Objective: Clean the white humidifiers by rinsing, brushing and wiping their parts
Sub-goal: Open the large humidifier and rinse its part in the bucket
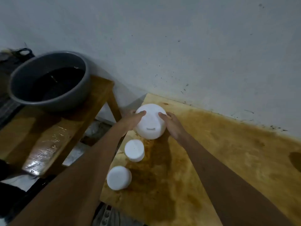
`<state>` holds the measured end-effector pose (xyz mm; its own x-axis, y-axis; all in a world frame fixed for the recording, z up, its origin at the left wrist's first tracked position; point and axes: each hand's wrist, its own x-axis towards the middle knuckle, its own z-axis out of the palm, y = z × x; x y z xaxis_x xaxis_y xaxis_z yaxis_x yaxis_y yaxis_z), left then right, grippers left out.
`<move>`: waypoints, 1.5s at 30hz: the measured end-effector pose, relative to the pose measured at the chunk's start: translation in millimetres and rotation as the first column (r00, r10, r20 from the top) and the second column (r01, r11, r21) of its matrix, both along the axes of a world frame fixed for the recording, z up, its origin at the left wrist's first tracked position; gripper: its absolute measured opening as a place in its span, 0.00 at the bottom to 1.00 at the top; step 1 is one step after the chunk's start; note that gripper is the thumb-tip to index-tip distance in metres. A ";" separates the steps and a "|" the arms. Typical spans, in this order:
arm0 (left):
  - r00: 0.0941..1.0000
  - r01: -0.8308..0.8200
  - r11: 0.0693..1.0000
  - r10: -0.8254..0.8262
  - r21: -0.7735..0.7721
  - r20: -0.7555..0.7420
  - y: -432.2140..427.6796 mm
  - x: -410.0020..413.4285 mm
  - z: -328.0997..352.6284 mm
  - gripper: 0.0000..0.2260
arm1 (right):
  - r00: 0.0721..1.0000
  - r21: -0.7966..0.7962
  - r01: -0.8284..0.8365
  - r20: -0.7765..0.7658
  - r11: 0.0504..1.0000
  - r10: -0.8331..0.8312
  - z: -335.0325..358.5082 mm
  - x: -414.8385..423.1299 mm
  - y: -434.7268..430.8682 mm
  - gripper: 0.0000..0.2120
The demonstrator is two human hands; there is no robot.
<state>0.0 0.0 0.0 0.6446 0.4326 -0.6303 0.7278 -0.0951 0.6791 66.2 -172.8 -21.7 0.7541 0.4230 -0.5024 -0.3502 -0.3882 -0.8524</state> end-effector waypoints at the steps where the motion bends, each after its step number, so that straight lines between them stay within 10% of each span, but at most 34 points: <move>1: 1.000 0.000 1.000 0.000 -0.022 0.002 1.9 3.3 -1.5 0.29 | 1.000 0.010 0.001 -0.009 1.000 -0.001 -1.7 1.4 2.6 0.32; 27: 0.971 0.049 0.999 -0.048 0.002 0.236 -106.5 -5.0 41.9 0.26 | 0.970 0.157 0.227 0.050 0.961 -0.237 32.2 -29.3 -104.6 0.26; 45: 0.881 0.215 0.976 -0.210 0.037 0.424 -259.6 -44.3 -61.4 0.29 | 0.918 0.152 0.307 0.213 0.939 -0.335 -33.0 -105.1 -266.8 0.21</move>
